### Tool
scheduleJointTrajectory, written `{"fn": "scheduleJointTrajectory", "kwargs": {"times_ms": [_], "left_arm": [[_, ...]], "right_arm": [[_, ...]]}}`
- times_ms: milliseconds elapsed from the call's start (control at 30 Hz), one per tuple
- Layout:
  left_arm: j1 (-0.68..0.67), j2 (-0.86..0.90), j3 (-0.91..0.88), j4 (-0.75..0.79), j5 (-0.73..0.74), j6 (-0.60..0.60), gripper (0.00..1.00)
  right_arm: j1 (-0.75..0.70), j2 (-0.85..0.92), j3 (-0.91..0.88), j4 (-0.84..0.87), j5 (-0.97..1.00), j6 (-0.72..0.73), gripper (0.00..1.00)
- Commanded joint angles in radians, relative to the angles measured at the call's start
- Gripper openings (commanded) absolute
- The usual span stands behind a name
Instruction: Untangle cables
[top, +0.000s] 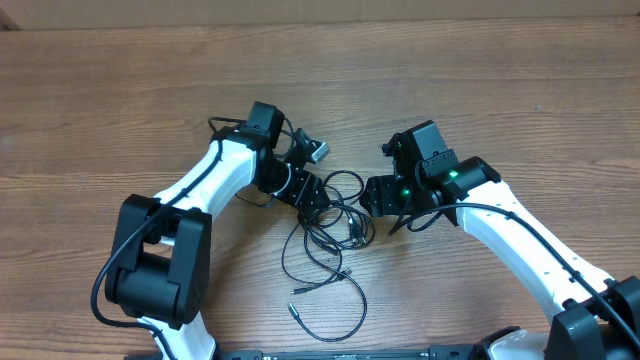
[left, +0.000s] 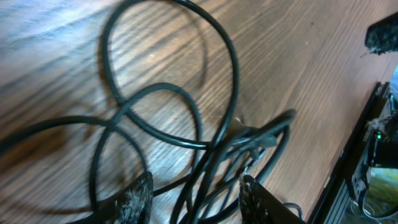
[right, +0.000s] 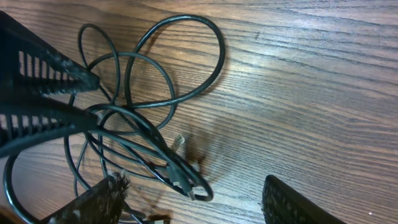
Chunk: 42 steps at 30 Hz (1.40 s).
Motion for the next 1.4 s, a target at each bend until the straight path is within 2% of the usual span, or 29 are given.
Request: {"fn": "scheduleJointTrajectory", "kwargs": {"times_ms": [0,67,267,367,400,533,633,833,1000,1200,1233,1267,1367], "left_arm": [[-0.027,0.014,0.006,-0.001,-0.016,-0.014,0.45],[-0.040,0.021,0.006,-0.006,-0.041,-0.014,0.43],[-0.060,0.035,0.006,-0.044,-0.058,-0.013,0.28],[-0.057,0.034,0.006,-0.049,-0.058,-0.014,0.13],[-0.054,0.034,0.006,-0.049,-0.058,-0.014,0.04],[-0.028,0.026,0.026,-0.068,-0.050,-0.014,0.04],[-0.002,0.010,0.082,-0.138,-0.006,0.009,0.04],[0.021,-0.036,0.241,-0.338,0.169,0.180,0.04],[0.014,-0.071,0.355,-0.513,0.183,0.299,0.04],[0.014,-0.082,0.419,-0.634,0.184,0.396,0.04],[0.014,-0.082,0.423,-0.640,0.184,0.397,0.04],[0.015,-0.082,0.424,-0.641,0.183,0.397,0.04],[0.022,-0.082,0.425,-0.641,0.185,0.411,0.04]], "right_arm": [[0.000,-0.002,0.009,0.004,0.010,0.003,0.68],[0.000,-0.002,0.009,0.002,0.010,0.003,0.68],[0.000,-0.002,0.009,0.002,0.010,0.003,0.68],[0.000,-0.002,0.009,0.002,0.010,0.003,0.68],[0.000,-0.002,0.009,0.002,0.010,0.003,0.68],[0.000,-0.002,0.009,-0.005,0.009,0.003,0.68],[0.000,-0.002,0.009,-0.018,-0.012,-0.027,0.68],[0.000,-0.002,0.009,-0.018,-0.219,-0.220,0.68],[0.000,-0.002,0.009,0.010,-0.226,-0.282,0.69],[0.000,-0.002,0.009,0.111,-0.227,-0.298,0.72],[0.000,-0.002,0.009,0.127,-0.228,-0.298,0.69],[0.000,-0.002,0.009,0.143,-0.231,-0.298,0.59],[0.000,-0.002,0.009,0.169,-0.255,-0.297,0.25]]}}
